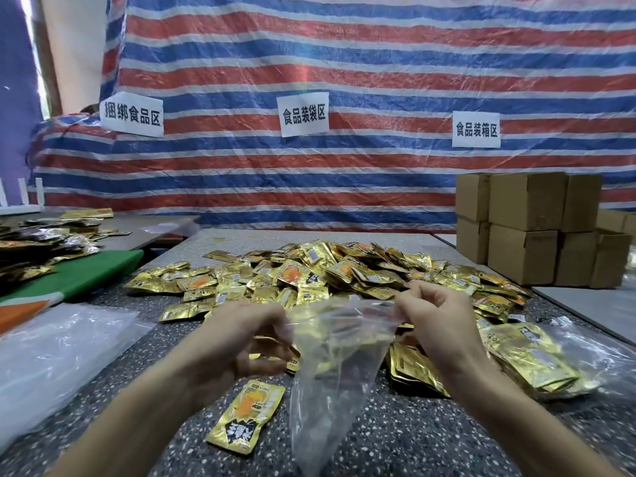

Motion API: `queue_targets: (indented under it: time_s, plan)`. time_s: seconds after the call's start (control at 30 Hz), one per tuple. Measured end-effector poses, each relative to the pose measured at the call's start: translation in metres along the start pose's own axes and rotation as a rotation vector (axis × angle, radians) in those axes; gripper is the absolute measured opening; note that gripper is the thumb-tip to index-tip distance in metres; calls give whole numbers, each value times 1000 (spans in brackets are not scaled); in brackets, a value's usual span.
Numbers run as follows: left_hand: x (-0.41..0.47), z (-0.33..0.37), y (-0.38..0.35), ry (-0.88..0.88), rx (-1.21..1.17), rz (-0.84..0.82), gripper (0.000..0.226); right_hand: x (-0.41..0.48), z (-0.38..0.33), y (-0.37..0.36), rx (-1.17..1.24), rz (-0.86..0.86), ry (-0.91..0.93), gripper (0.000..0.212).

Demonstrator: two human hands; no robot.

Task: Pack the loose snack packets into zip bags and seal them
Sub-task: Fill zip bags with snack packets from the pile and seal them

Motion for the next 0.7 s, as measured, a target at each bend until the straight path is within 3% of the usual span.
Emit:
queue_targets:
  time_s: [0.07, 0.13, 0.23, 0.37, 0.5, 0.6, 0.7]
  plan:
    - [8, 1, 0, 19, -13, -11, 21, 7, -1, -9, 12, -102, 27, 30]
    - [18, 4, 3, 29, -44, 1, 28, 20, 3, -16, 13, -153, 39, 40]
    - [36, 11, 9, 3, -29, 73, 22, 55, 15, -26, -16, 10, 23, 54]
    - [62, 16, 13, -48, 64, 150, 20, 112, 55, -41, -483, -48, 85, 9]
    - [89, 21, 12, -77, 249, 159, 10, 153, 94, -56, -854, -92, 42, 34]
    - [104, 27, 12, -104, 360, 145, 11, 168, 109, -64, -1055, -46, 5, 29]
    - [114, 29, 13, -121, 391, 140, 13, 168, 120, -67, -1081, 5, 76, 20]
Point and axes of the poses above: each hand's wrist, its own x-axis towards the middle knuckle, its own y-axis out of the back of the hand, z = x × y, the point moved 1 cm from there along x, towards the middle knuckle, and after that the axes turned 8 degrees about x, right-handed, at the moved point
